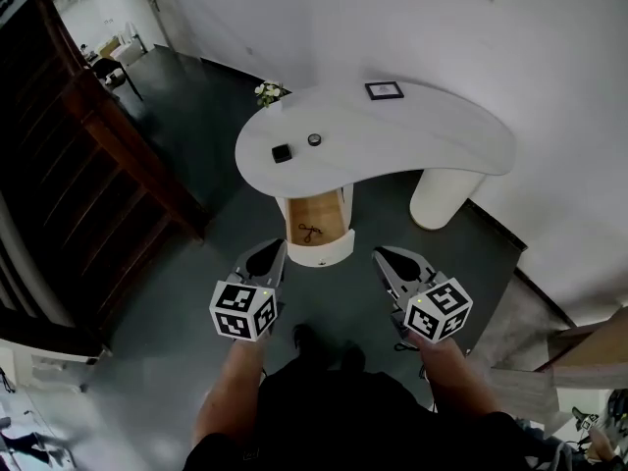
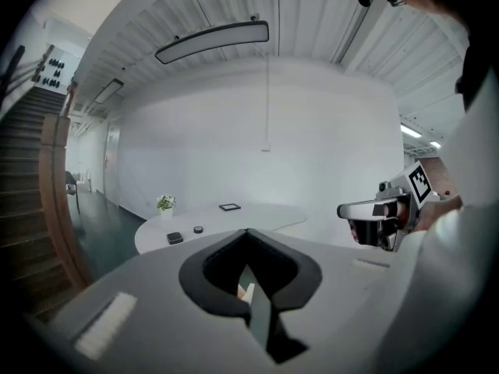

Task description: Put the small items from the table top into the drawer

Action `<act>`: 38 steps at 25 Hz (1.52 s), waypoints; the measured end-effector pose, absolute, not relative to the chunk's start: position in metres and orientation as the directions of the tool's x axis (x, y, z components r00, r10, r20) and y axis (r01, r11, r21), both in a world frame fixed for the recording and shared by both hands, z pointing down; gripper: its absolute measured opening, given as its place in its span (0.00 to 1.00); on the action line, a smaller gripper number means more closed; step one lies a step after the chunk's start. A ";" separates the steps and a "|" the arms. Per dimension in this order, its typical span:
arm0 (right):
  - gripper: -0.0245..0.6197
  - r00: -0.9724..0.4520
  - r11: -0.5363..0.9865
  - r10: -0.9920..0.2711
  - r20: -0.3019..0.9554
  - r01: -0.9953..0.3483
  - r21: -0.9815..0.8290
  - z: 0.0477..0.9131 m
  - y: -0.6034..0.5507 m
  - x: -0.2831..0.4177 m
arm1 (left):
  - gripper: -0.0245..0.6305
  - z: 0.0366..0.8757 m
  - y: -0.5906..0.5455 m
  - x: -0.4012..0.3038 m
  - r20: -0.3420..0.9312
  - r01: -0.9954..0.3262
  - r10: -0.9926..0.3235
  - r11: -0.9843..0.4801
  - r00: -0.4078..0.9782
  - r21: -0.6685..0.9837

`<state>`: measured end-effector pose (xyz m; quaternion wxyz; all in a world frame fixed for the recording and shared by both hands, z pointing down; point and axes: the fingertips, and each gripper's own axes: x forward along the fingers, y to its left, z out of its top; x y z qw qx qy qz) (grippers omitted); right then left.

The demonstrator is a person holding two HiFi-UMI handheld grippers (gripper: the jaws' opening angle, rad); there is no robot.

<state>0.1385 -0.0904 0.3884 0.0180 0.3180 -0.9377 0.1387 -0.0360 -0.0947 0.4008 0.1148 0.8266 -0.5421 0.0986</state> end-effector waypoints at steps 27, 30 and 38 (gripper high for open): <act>0.05 -0.770 0.766 -0.628 0.111 -0.637 -0.085 0.333 -0.089 0.069 | 0.05 0.362 -0.088 -0.126 0.178 -0.919 -0.903 -0.376 0.392 0.116; 0.05 -0.772 0.770 -0.624 0.118 -0.634 -0.070 0.334 -0.087 0.062 | 0.05 0.362 -0.085 -0.133 0.174 -0.920 -0.904 -0.375 0.391 0.116; 0.05 -0.770 0.769 -0.626 0.123 -0.636 -0.071 0.336 -0.081 0.050 | 0.05 0.367 -0.076 -0.151 0.176 -0.923 -0.908 -0.364 0.381 0.121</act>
